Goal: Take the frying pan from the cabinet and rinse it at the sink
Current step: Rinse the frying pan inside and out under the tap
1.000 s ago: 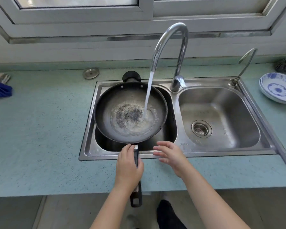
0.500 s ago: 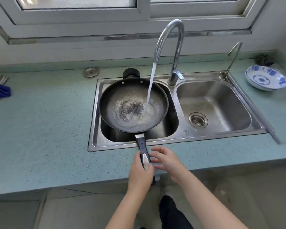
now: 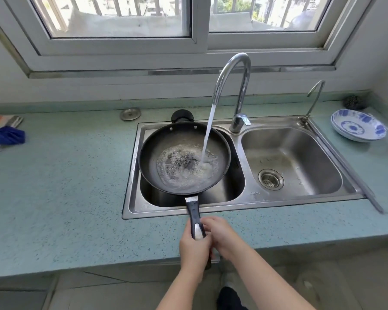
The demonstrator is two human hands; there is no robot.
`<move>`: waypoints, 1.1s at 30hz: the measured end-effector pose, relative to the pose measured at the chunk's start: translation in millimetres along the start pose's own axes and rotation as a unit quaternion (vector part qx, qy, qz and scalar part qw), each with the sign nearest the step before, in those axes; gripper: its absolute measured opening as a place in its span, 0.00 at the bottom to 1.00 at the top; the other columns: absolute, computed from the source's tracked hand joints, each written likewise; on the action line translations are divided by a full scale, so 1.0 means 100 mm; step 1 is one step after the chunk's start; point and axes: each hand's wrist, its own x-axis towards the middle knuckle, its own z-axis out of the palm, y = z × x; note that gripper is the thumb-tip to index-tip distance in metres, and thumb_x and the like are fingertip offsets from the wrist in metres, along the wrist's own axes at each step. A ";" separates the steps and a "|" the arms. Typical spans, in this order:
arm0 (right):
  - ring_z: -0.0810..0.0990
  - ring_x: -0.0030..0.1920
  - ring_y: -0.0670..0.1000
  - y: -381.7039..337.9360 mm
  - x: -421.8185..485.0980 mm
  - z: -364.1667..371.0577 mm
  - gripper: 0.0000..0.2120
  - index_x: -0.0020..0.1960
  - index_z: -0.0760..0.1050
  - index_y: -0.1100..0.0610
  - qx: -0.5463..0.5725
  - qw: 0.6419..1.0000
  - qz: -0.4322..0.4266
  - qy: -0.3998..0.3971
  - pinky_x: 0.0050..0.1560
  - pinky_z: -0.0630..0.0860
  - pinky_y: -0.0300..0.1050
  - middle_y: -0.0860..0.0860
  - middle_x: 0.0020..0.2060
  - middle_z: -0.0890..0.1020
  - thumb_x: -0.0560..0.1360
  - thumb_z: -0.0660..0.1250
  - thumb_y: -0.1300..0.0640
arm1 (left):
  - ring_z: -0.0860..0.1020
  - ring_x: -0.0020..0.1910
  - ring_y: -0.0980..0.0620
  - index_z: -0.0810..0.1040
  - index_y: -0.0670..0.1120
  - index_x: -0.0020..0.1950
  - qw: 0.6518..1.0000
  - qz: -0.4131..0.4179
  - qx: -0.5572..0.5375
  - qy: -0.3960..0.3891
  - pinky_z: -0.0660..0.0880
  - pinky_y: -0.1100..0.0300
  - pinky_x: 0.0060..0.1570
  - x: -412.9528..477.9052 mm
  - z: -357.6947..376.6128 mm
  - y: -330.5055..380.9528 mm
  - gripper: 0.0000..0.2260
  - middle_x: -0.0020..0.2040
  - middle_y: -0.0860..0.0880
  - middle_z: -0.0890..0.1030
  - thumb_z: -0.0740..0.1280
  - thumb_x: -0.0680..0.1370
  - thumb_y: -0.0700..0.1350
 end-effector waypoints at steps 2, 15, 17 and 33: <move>0.72 0.20 0.49 -0.01 0.00 0.00 0.08 0.40 0.74 0.61 0.011 1.000 0.004 -0.015 0.18 0.61 0.34 0.56 0.29 0.75 0.75 0.59 0.64 | 0.72 0.24 0.50 0.79 0.54 0.44 1.000 -0.008 -0.024 -0.013 0.71 0.60 0.22 0.01 -0.04 0.00 0.16 0.31 0.47 0.79 0.67 0.69 0.32; 0.79 0.32 0.52 -0.12 0.04 0.03 0.05 0.46 0.75 0.60 0.020 0.999 -0.023 -0.045 0.25 0.72 0.37 0.57 0.36 0.79 0.77 0.63 0.59 | 0.66 0.16 0.50 0.77 0.50 0.53 0.995 -0.022 -0.068 -0.075 0.64 0.65 0.18 0.01 -0.14 0.09 0.19 0.21 0.46 0.69 0.61 0.71 0.29; 0.79 0.33 0.53 -0.14 0.05 0.05 0.05 0.46 0.76 0.60 0.034 0.998 -0.029 -0.054 0.27 0.73 0.39 0.59 0.38 0.79 0.77 0.63 0.59 | 0.65 0.16 0.50 0.77 0.50 0.53 0.993 -0.026 -0.075 -0.082 0.64 0.65 0.19 0.01 -0.17 0.12 0.18 0.21 0.46 0.69 0.61 0.71 0.29; 0.81 0.34 0.52 0.14 -0.05 -0.01 0.05 0.49 0.74 0.64 0.039 0.999 -0.031 -0.003 0.35 0.79 0.43 0.55 0.37 0.80 0.74 0.67 0.64 | 0.64 0.13 0.51 0.71 0.41 0.62 0.981 -0.051 -0.116 -0.144 0.62 0.68 0.15 -0.20 -0.21 -0.13 0.28 0.19 0.44 0.67 0.61 0.60 0.35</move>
